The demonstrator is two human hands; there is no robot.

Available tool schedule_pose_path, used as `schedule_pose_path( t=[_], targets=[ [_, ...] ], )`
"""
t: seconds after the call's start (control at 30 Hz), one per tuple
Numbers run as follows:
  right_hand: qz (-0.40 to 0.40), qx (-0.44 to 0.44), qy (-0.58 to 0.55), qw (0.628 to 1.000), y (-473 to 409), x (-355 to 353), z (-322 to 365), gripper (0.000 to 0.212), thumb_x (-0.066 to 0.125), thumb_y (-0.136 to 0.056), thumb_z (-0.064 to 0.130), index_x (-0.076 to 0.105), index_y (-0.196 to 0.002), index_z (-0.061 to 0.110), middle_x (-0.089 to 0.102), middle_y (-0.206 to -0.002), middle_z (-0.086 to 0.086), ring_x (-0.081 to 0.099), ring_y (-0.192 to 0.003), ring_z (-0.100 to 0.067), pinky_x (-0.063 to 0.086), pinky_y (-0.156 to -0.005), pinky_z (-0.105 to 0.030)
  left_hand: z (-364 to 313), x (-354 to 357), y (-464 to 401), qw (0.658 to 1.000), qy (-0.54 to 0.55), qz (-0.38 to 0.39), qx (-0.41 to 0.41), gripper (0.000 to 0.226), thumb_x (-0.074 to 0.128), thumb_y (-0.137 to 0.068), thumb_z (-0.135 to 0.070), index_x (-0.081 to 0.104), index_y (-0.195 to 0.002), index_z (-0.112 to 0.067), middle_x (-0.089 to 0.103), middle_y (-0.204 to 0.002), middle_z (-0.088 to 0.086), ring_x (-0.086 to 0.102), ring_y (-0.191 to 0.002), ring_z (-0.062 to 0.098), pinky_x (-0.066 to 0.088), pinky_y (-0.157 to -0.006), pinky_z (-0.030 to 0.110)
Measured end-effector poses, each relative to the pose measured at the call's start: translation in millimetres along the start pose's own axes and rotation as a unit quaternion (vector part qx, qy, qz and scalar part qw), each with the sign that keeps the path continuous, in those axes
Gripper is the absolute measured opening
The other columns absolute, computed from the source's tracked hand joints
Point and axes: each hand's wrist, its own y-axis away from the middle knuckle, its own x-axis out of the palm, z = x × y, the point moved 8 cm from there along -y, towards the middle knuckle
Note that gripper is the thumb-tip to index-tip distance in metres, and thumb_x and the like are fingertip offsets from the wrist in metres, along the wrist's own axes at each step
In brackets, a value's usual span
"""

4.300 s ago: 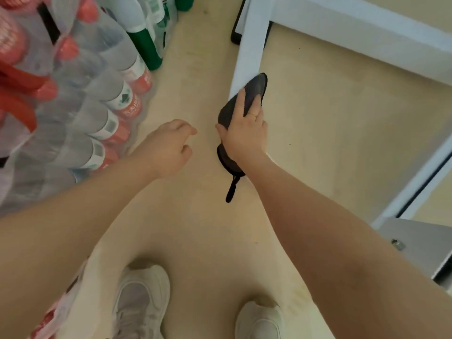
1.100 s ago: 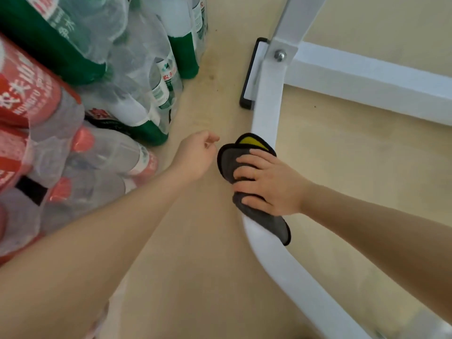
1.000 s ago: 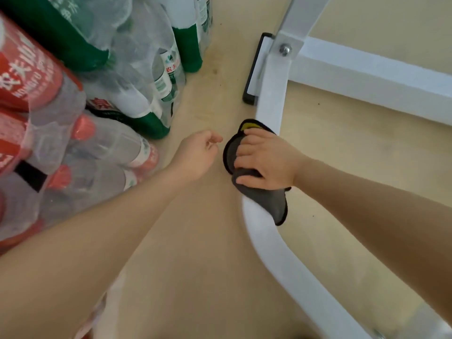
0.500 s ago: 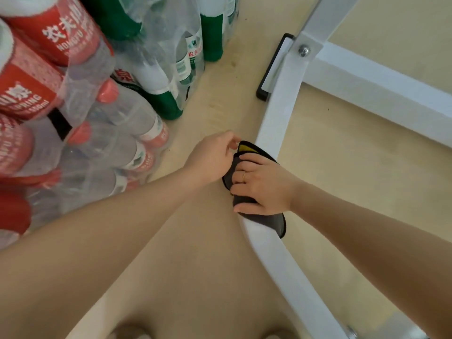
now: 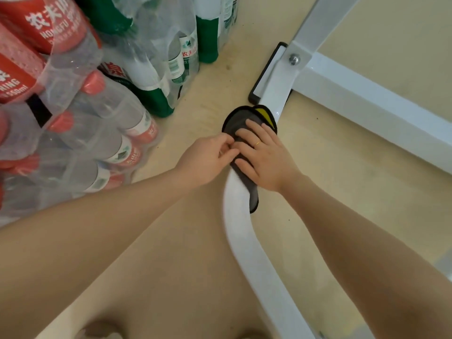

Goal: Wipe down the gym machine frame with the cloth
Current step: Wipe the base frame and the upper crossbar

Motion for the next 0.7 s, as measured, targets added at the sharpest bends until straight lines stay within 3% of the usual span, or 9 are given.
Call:
schedule_pose_path(
  t=[0.13, 0.27, 0.33, 0.5, 0.7],
  targets=[
    [0.069, 0.070, 0.002, 0.995, -28, -8, -48, 0.063, 0.011, -0.091, 0.050, 0.047, -0.135, 0.021, 0.030, -0.151, -0.004, 0.013, -0.144, -0.027, 0.003, -0.115, -0.039, -7, 9, -7, 0.999, 0.014, 0.022, -0.027, 0.060, 0.061, -0.085, -0.040, 0.038, -0.134, -0.014, 0.052, -0.102, -0.006, 0.056, -0.091, 0.016, 0.045, -0.086, 0.032],
    [0.122, 0.134, 0.043, 0.983, -42, -12, -90, 0.049, 0.018, -0.101, 0.041, 0.019, -0.148, 0.027, -0.003, -0.158, 0.001, -0.007, -0.145, -0.023, -0.005, -0.115, -0.037, -6, 18, -19, 0.998, -0.001, 0.042, -0.049, 0.053, 0.067, -0.081, -0.038, 0.047, -0.125, -0.015, 0.058, -0.110, 0.000, 0.058, -0.096, 0.019, 0.047, -0.087, 0.035],
    [0.121, 0.128, 0.037, 0.984, -42, -11, -83, 0.049, 0.019, -0.101, 0.041, 0.022, -0.148, 0.024, -0.001, -0.158, -0.002, -0.005, -0.145, -0.024, -0.003, -0.115, -0.038, -6, 19, -23, 0.997, 0.022, 0.046, -0.066, 0.050, 0.068, -0.081, -0.033, 0.050, -0.123, -0.013, 0.060, -0.114, 0.003, 0.057, -0.096, 0.018, 0.046, -0.088, 0.032],
    [0.088, 0.034, -0.008, 0.996, -32, -6, -52, 0.069, 0.007, -0.089, 0.051, 0.046, -0.135, 0.017, 0.025, -0.154, -0.005, 0.006, -0.145, -0.029, 0.000, -0.115, -0.040, -8, 21, -31, 0.994, 0.047, 0.065, -0.068, 0.037, 0.070, -0.080, -0.026, 0.059, -0.111, -0.011, 0.065, -0.109, 0.004, 0.059, -0.099, 0.018, 0.045, -0.087, 0.029],
    [0.088, 0.130, 0.005, 0.988, -75, -7, -96, 0.042, 0.024, -0.102, 0.038, 0.051, -0.129, 0.019, 0.021, -0.155, 0.000, -0.001, -0.145, -0.022, -0.003, -0.114, -0.034, 0, 24, -33, 0.995, 0.044, 0.062, -0.064, 0.041, 0.071, -0.077, -0.032, 0.062, -0.114, -0.015, 0.066, -0.109, -0.001, 0.060, -0.098, 0.017, 0.047, -0.089, 0.037]
  ],
)
